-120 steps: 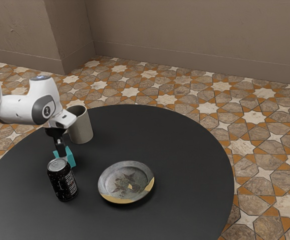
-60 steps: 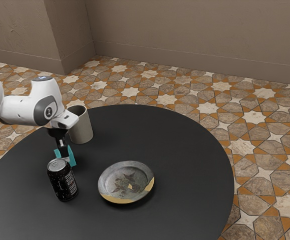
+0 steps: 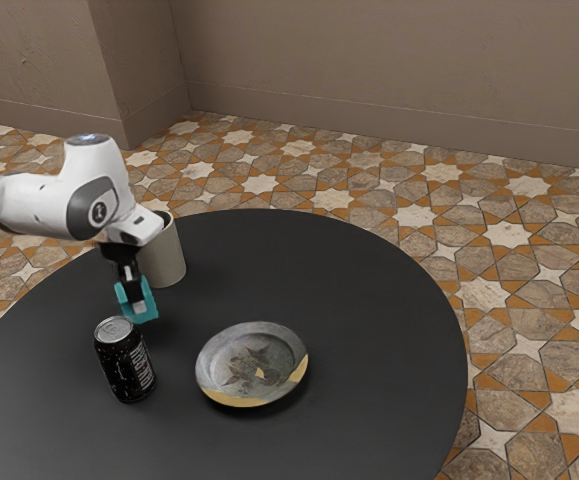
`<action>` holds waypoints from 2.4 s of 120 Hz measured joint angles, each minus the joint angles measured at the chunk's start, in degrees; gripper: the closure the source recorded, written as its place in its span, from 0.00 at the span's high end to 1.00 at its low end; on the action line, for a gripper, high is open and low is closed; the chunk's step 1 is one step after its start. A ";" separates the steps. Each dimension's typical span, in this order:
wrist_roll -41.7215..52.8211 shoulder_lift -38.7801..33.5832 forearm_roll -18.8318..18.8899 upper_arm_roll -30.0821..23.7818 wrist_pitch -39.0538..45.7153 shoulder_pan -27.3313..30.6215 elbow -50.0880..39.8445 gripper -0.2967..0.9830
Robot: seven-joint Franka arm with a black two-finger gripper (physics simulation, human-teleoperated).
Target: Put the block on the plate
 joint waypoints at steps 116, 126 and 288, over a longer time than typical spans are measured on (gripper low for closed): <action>-17.72 -6.65 4.49 -1.85 -9.57 -22.40 -3.72 0.48; -19.46 -6.55 5.39 -3.71 -9.95 -22.61 -3.01 0.48; -29.25 -2.49 8.96 -10.96 -16.27 -19.54 11.39 0.76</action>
